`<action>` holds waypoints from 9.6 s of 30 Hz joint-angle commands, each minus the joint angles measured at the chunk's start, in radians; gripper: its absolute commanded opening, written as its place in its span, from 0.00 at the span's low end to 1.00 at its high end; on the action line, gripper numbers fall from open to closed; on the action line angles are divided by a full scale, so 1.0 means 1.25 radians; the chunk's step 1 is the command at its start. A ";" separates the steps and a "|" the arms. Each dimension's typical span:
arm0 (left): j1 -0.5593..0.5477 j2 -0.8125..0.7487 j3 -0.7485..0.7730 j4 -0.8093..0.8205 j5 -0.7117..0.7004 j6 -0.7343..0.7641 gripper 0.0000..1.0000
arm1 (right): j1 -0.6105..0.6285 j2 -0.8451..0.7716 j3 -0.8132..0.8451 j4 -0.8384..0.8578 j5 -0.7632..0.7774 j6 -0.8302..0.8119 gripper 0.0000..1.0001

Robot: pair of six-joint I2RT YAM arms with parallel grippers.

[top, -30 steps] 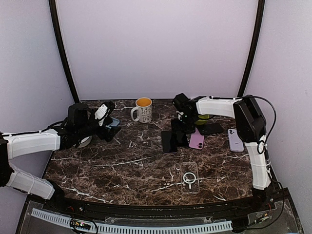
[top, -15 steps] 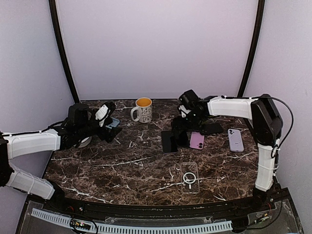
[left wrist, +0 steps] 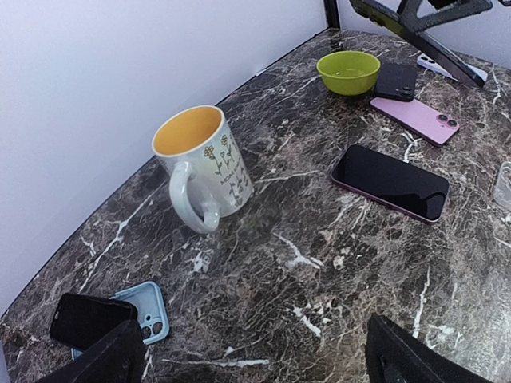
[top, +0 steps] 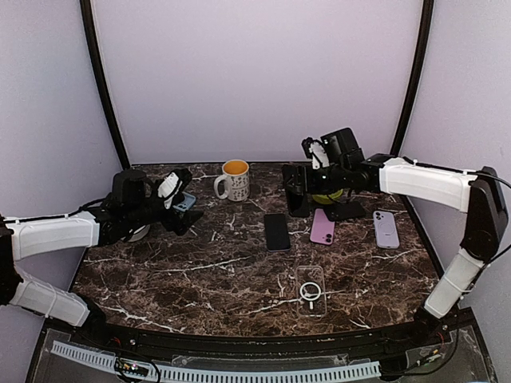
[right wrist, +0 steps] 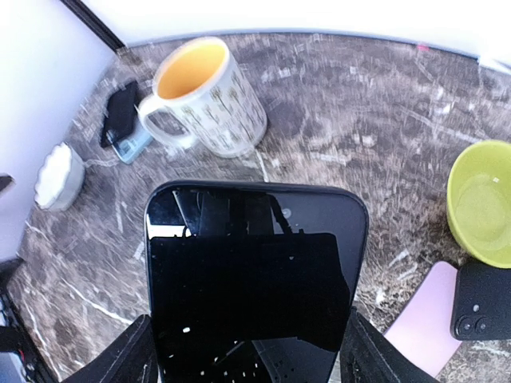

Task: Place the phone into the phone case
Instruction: Pick up the phone at the center of the board, then adjust the phone case at the corner of the board, then install the phone into the phone case.

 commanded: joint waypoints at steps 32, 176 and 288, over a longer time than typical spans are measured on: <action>-0.426 -0.046 0.377 -0.410 -0.406 -0.052 0.99 | 0.295 -0.385 -0.287 -0.193 0.484 0.301 0.35; -0.362 0.385 0.443 -0.381 0.090 -0.417 0.80 | 0.209 -0.087 -0.379 -0.345 0.385 0.464 0.16; -0.362 0.374 0.451 -0.399 0.052 -0.411 0.81 | 0.510 0.035 -0.257 -0.334 0.542 0.586 0.95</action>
